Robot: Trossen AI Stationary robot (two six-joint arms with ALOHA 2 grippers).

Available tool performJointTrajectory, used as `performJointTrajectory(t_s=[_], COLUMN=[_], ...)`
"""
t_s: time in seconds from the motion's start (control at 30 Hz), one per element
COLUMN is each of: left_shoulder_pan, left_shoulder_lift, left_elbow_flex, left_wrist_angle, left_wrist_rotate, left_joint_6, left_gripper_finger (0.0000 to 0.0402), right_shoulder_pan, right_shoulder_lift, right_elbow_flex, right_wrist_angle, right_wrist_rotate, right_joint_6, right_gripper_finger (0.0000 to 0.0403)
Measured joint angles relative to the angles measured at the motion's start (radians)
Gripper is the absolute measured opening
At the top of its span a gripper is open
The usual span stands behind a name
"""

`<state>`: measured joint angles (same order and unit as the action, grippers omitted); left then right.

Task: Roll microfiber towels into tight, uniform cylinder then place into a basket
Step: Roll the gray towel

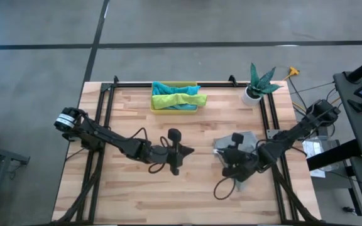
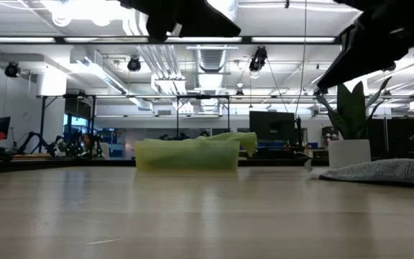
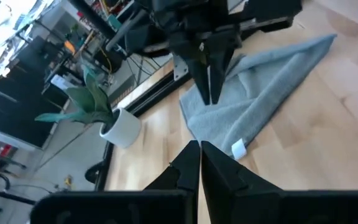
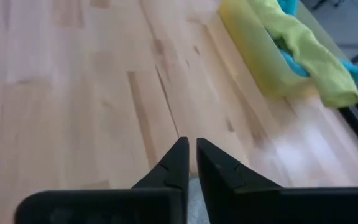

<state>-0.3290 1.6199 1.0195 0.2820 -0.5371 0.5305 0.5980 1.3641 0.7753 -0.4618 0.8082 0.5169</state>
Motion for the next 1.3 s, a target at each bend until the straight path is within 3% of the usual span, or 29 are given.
performJointTrajectory(t_s=[0.1, 0.3, 0.53, 0.97, 1.3], left_shoulder_pan=[0.0, 0.0, 0.0, 0.0, 0.0], left_shoulder_lift=[0.0, 0.0, 0.0, 0.0, 0.0], left_elbow_flex=[-0.005, -0.006, -0.006, -0.005, -0.005], left_wrist_angle=[0.0, -0.001, 0.0, 0.001, 0.001], left_wrist_rotate=[-0.013, -0.135, -0.139, -0.143, -0.142], left_joint_6=[0.03, 0.035, 0.059, 0.06, 0.059], left_gripper_finger=[0.0, 0.0, 0.0, 0.0, 0.0], right_shoulder_pan=[-0.026, -0.108, -0.235, -0.279, -0.31], right_shoulder_lift=[0.02, 0.115, 0.229, 0.276, 0.275], right_elbow_flex=[0.0, -0.001, -0.001, 0.0, 0.0], right_wrist_angle=[0.0, 0.005, -0.002, -0.005, -0.003], right_wrist_rotate=[-0.004, -0.056, -0.056, -0.203, -0.206], right_joint_6=[0.069, 0.186, 0.281, 0.479, 0.498], right_gripper_finger=[0.0056, 0.0142, 0.0209, 0.0215, 0.0214])
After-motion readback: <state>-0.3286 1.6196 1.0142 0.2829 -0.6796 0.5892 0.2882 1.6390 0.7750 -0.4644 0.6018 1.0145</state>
